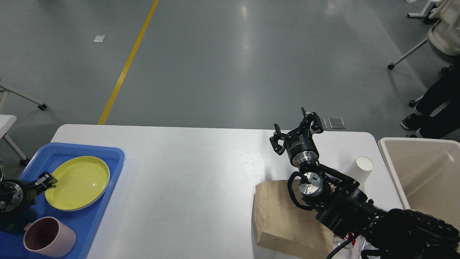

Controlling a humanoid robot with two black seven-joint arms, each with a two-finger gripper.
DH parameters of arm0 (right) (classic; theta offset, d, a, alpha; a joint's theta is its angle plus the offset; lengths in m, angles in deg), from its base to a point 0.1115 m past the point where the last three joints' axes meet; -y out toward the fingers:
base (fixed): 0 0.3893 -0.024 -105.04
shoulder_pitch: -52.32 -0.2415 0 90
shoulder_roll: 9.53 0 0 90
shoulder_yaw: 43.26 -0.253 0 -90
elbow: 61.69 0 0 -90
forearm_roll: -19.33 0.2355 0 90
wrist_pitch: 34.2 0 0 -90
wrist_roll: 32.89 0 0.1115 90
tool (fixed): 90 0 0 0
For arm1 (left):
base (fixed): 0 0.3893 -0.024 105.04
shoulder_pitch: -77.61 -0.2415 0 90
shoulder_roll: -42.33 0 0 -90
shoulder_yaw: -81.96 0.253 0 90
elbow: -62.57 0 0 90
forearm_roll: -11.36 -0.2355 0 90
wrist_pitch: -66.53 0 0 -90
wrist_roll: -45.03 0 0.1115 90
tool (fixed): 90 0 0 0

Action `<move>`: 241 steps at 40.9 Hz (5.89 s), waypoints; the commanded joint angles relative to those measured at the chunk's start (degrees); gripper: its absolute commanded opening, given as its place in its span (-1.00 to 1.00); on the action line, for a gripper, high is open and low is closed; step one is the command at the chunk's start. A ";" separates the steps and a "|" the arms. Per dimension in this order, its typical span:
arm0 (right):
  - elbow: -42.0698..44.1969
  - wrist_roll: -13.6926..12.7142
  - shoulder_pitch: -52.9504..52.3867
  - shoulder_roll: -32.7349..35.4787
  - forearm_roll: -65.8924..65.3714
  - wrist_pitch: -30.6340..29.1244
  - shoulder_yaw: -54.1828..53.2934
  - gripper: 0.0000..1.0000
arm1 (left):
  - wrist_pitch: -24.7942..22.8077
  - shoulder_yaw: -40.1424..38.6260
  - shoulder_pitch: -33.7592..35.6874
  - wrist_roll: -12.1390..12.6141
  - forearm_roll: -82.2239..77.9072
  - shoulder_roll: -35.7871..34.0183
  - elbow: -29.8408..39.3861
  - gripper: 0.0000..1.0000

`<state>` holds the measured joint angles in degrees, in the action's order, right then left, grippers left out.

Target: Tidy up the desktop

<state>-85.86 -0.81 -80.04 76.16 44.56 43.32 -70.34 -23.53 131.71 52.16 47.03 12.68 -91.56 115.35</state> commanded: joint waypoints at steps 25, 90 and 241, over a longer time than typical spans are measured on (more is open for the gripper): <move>0.00 0.01 0.00 0.00 0.00 0.00 0.00 1.00 | -0.20 -15.29 7.17 -0.51 4.20 -6.65 -3.03 1.00; 0.00 0.01 0.09 0.00 0.00 0.00 0.00 1.00 | -0.81 -91.94 -9.62 -10.53 18.98 15.49 -16.74 1.00; -0.09 0.01 0.09 0.00 0.00 0.00 -0.09 1.00 | -39.04 -90.62 -23.25 -25.91 9.93 31.93 -37.92 1.00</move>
<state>-85.95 -0.81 -79.96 76.16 44.56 43.32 -70.41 -62.51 41.13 28.95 21.14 22.54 -59.58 77.42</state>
